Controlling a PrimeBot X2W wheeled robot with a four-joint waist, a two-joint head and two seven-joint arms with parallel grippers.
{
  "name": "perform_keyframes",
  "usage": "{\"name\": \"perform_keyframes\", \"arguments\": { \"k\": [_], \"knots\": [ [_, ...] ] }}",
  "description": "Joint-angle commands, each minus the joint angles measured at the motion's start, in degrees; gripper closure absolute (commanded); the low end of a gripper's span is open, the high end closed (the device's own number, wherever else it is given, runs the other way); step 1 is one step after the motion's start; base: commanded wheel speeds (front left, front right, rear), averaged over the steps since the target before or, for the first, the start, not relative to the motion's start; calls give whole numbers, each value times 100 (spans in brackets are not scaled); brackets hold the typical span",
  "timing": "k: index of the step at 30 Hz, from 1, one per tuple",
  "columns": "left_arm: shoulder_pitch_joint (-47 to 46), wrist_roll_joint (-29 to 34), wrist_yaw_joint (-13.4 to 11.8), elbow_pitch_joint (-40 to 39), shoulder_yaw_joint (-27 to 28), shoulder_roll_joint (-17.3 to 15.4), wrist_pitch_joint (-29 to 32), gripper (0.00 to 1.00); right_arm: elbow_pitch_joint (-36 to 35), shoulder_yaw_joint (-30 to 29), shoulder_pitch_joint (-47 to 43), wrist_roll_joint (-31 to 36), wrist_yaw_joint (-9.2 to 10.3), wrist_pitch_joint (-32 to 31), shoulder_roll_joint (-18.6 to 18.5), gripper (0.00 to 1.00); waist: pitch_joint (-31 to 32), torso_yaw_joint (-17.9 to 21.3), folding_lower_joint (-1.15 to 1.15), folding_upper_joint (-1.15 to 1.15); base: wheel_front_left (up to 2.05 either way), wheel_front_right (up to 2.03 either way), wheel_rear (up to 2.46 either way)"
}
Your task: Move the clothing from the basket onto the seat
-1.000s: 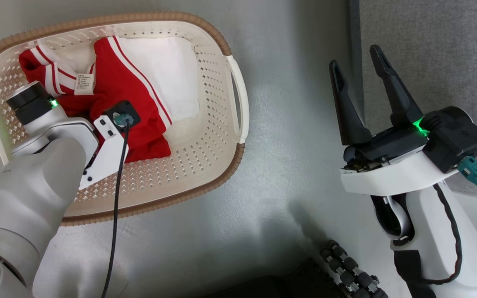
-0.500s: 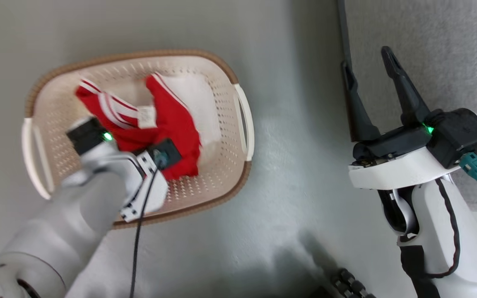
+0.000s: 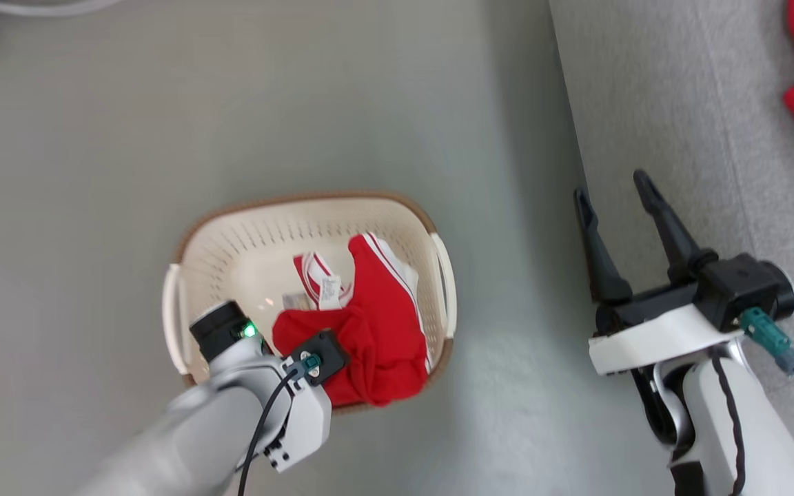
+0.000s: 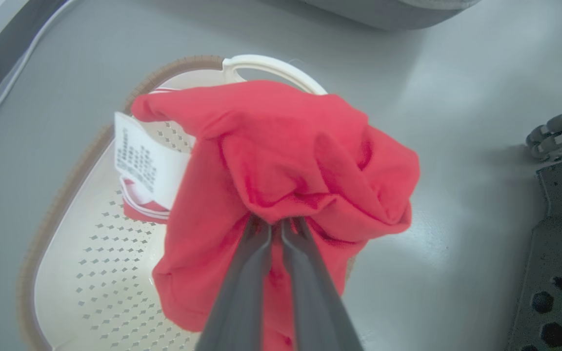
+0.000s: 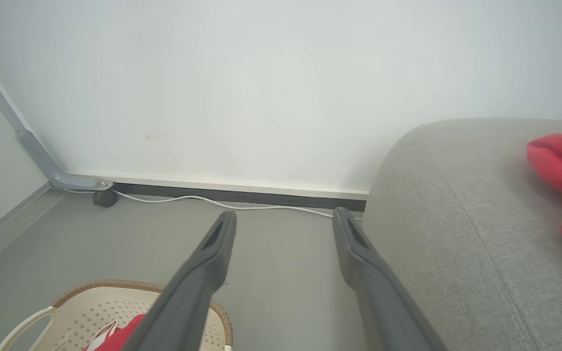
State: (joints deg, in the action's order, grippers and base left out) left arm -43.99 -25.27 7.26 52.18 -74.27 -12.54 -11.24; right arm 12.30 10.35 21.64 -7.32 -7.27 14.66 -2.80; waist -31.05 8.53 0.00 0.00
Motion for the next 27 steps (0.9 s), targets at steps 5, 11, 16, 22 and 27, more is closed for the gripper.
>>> {"name": "perform_keyframes", "arguments": {
  "k": [5, 11, 16, 22, 27],
  "knots": [
    [309, -630, 23, -271, 93, -174, -277, 100, -13, 96, -410, -13, -22, 34, -8, 0, 1037, -407, 0, 0, 0, 0, 0],
    [626, -1130, 23, -589, 368, -292, -370, 100, 69, 198, -733, -74, -22, 34, -8, 0, 1691, -537, 0, 0, 0, 0, 0],
    [1230, -1121, 5, -1451, 1300, -561, -374, 100, 94, 354, -902, -83, -22, 34, -8, 0, 2132, -630, 0, 0, 0, 0, 0],
    [1927, -1035, -24, -2096, 2340, -676, -374, 100, 68, 328, -1201, -98, -22, 34, -8, 0, 2581, -769, 0, 0, 0, 0, 0],
    [2385, -914, -68, -2423, 3061, -685, -375, 100, 43, 310, -1517, -166, -22, 34, -8, 0, 2936, -870, 0, 0, 0, 0, 0]
  ]
}}
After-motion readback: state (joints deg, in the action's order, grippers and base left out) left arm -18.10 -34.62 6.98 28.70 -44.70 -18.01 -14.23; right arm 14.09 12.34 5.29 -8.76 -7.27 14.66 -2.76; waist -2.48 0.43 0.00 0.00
